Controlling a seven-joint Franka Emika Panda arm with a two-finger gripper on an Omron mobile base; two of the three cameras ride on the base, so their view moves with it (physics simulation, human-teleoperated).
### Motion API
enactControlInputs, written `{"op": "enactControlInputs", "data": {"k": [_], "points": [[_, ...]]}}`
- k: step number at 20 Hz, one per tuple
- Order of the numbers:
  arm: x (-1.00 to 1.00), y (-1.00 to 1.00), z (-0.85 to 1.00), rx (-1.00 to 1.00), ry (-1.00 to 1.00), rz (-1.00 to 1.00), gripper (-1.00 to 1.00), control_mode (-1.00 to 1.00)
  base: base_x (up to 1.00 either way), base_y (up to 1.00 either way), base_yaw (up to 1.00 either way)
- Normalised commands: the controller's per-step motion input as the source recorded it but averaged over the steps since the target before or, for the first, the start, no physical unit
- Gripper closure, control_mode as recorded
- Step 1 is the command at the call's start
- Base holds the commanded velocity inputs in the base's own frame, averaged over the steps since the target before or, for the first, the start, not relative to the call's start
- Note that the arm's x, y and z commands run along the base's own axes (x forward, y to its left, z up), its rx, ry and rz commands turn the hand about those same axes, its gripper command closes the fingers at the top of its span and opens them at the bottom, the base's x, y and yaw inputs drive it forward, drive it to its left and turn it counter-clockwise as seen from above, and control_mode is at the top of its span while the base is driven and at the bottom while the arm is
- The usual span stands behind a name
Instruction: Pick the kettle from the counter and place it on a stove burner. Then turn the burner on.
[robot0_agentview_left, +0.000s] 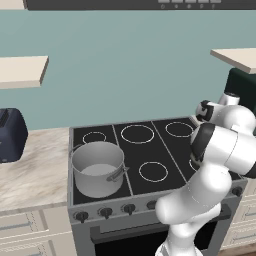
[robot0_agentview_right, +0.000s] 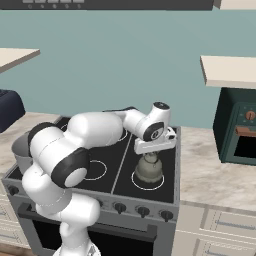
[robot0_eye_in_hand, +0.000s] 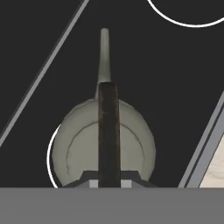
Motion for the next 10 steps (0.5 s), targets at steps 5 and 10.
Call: {"op": "enactControlInputs", "data": {"k": [5,10], "points": [[0.0,0.0,-0.06,-0.02,0.0,0.0,1.0,-1.0,0.0,0.0,0.0],[0.0,0.0,0.0,0.0,0.0,0.0,-1.0,-1.0,0.0,0.0,0.0]]}}
